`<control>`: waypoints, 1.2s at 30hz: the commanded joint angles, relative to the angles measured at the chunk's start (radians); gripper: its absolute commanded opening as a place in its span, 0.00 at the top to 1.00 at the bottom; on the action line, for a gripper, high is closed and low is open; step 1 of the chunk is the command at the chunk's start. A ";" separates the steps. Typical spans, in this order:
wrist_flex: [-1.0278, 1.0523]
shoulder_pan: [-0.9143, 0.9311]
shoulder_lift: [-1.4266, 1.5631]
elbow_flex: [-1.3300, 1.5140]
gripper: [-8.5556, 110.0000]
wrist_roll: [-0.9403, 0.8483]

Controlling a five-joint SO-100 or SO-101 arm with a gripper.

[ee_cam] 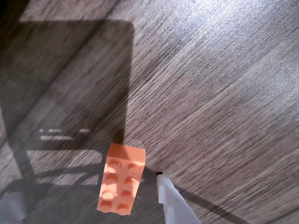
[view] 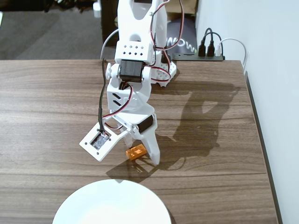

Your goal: Grasp a lego block and put it on the plate.

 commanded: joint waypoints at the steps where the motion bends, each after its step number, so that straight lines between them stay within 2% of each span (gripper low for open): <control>1: -0.011 -0.008 0.003 -0.023 0.66 0.003; 10: -0.017 -0.009 0.015 -0.012 0.80 0.008; 17: -0.017 -0.012 0.020 -0.002 0.85 -0.002; 30: -0.020 -0.012 0.031 0.003 0.87 -0.035; 36: -0.020 0.002 0.074 -0.018 0.87 -0.218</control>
